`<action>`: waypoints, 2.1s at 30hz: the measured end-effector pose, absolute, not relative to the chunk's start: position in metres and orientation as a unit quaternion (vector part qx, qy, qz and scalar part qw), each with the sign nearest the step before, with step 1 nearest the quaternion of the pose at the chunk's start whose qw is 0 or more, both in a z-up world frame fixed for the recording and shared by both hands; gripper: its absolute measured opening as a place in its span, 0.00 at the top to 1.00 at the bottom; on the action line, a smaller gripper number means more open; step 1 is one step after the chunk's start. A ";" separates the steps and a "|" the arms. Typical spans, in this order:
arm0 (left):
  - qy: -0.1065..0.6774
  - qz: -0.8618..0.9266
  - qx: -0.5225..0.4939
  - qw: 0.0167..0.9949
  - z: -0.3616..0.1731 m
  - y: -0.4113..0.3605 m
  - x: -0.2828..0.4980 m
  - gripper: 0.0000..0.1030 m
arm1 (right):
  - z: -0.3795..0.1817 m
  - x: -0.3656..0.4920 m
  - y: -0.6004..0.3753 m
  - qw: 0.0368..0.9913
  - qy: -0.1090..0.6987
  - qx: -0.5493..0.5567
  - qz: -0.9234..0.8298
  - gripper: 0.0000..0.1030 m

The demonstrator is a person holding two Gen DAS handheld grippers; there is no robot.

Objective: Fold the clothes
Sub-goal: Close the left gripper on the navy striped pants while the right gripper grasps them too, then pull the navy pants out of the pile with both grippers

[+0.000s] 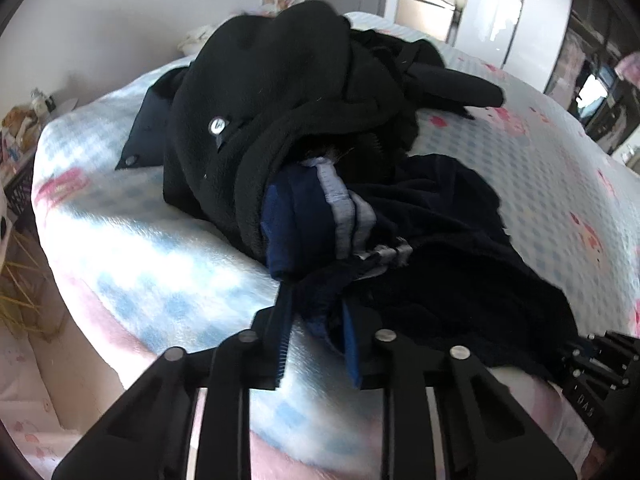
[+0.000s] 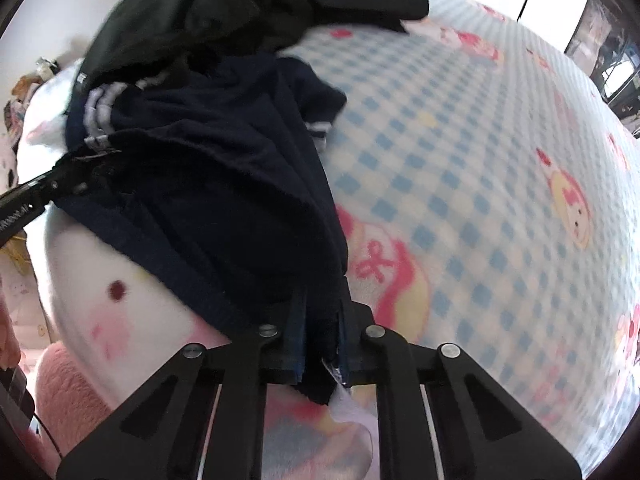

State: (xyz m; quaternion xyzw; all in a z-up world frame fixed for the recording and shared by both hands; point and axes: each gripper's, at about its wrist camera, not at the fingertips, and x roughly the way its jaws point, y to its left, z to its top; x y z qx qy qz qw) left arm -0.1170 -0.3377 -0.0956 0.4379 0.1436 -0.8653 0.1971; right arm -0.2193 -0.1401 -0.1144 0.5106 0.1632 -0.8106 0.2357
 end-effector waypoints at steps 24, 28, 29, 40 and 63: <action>0.087 -0.897 0.430 0.050 -0.070 -0.194 -0.092 0.87 | -0.075 -0.142 0.023 0.153 0.067 0.514 -0.841 0.94; 0.110 -0.890 0.437 0.076 -0.073 -0.214 -0.068 0.87 | -0.086 -0.142 -0.003 0.195 0.075 0.517 -0.830 0.76; 0.115 -0.889 0.435 0.087 -0.072 -0.218 -0.061 0.86 | -0.089 -0.144 -0.011 0.207 0.071 0.517 -0.828 0.73; 0.169 -0.881 0.429 0.110 -0.083 -0.278 -0.056 0.46 | -0.131 -0.212 -0.059 0.186 -0.006 0.565 -0.804 0.43; 0.110 -0.914 0.361 -0.150 -0.013 -0.141 -0.038 0.89 | -0.042 -0.134 0.096 0.065 0.068 0.427 -0.899 0.92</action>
